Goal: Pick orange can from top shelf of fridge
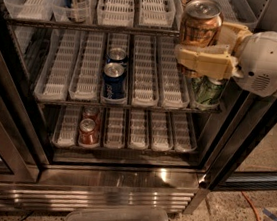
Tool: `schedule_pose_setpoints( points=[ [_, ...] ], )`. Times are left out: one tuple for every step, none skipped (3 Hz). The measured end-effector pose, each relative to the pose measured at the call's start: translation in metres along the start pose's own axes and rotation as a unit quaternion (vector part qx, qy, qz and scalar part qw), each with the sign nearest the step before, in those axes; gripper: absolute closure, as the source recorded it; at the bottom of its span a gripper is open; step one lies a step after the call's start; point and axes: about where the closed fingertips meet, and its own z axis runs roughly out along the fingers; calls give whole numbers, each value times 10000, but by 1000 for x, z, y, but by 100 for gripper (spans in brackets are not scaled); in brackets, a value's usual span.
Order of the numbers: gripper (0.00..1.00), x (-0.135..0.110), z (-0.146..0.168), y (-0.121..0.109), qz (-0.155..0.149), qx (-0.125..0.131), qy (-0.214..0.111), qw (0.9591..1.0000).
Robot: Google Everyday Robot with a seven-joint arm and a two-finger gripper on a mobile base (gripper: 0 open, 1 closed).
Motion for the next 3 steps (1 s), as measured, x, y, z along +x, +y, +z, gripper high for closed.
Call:
schedule_pose_setpoints(
  points=[
    [100,0,0,0,0,0,0,10000],
    [100,1,7,9,-127,-395,33,9991],
    [100,13,24,44,-304,-1324,214,9905]
  ],
)
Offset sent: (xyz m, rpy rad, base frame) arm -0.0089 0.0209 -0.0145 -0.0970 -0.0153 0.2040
